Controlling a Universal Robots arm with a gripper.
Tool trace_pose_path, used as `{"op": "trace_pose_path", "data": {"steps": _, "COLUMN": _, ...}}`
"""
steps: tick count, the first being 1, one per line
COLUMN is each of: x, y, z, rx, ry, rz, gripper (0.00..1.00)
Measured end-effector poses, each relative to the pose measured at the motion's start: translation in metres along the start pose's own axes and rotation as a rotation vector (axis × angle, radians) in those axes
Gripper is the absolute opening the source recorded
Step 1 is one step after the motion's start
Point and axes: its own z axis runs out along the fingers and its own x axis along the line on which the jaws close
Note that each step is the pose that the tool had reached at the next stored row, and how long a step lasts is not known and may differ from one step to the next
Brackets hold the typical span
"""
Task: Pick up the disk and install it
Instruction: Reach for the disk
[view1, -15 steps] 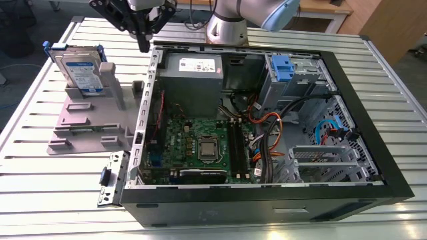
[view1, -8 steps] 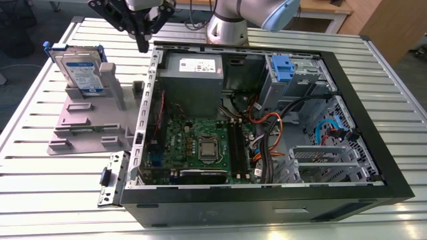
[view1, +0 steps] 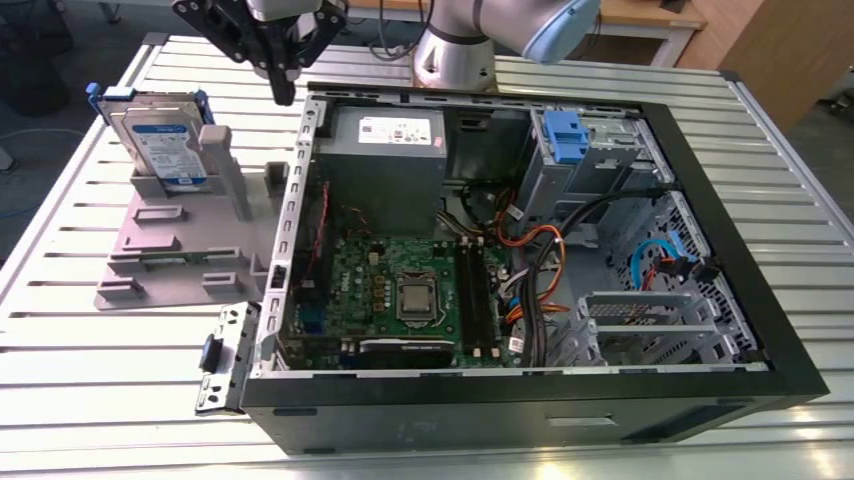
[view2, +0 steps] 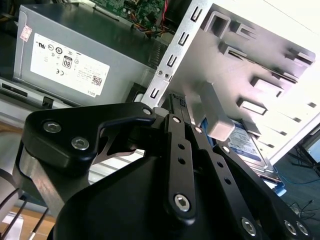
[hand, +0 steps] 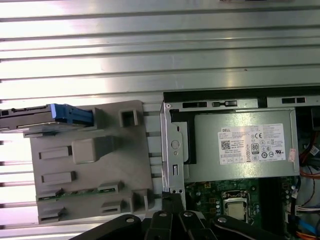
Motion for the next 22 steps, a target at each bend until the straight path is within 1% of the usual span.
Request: {"op": "trace_pose_path", "data": {"steps": 22, "x": 0.0079, "y": -0.0006, "z": -0.0002, "rx": 0.0, "ry": 0.0, "rz": 0.0, "gripper": 0.1}}
